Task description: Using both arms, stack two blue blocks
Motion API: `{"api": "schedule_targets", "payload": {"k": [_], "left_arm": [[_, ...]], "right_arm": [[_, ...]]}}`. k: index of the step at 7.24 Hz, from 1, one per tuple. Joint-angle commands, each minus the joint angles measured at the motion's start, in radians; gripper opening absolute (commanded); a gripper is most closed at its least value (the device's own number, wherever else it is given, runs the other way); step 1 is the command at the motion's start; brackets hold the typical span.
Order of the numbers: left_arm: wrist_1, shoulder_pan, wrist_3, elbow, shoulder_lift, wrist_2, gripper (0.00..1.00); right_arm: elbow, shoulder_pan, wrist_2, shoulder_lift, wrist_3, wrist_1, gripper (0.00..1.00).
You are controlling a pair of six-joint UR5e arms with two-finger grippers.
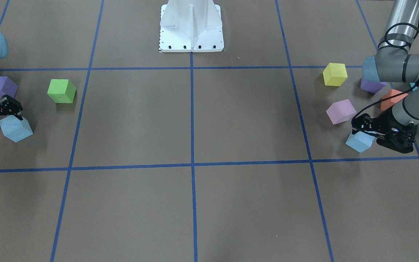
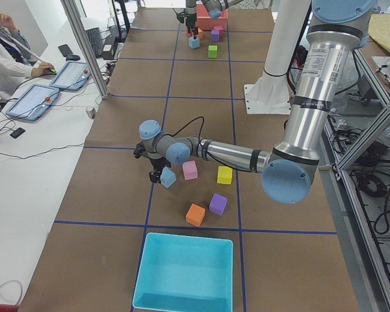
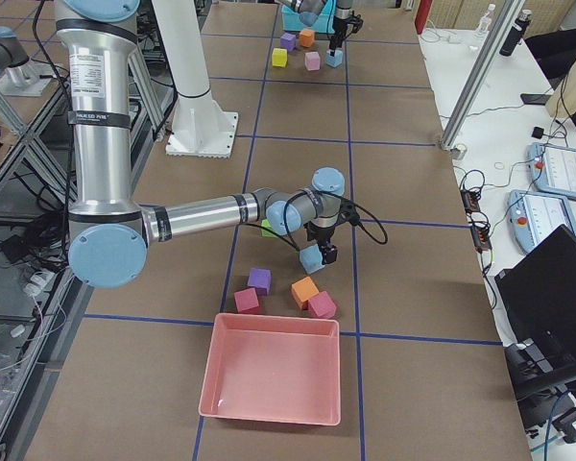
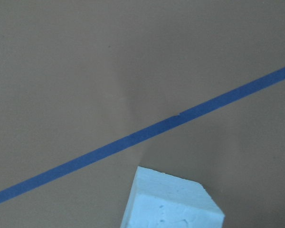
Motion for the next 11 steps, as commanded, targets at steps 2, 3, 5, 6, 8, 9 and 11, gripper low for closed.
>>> {"api": "schedule_targets", "payload": {"k": [2,3,5,6,8,9,11], "left_arm": [[-0.004,0.001,-0.004,0.0,0.005,0.0,0.98],[-0.004,0.001,-0.004,0.0,0.005,0.0,0.98],[-0.004,0.001,-0.004,0.0,0.006,-0.002,0.98],[-0.004,0.001,-0.004,0.0,0.006,-0.002,0.98],[-0.002,0.001,-0.002,0.001,0.006,-0.005,0.98],[-0.002,0.001,-0.002,0.001,0.006,-0.005,0.98],[-0.004,0.001,-0.001,0.001,0.006,-0.005,0.98]], "right_arm": [[-0.03,-0.011,0.002,0.001,0.003,0.0,0.98],[-0.032,-0.019,0.002,0.001,0.004,0.0,0.99],[-0.032,-0.04,0.0,0.001,0.032,0.0,0.98],[-0.032,-0.046,0.0,0.001,0.034,0.0,0.98],[-0.047,-0.054,-0.001,0.0,0.029,0.012,0.95],[-0.055,-0.062,-0.003,0.001,0.029,0.015,0.9],[-0.053,-0.071,-0.006,0.003,0.02,0.017,0.7]]}}
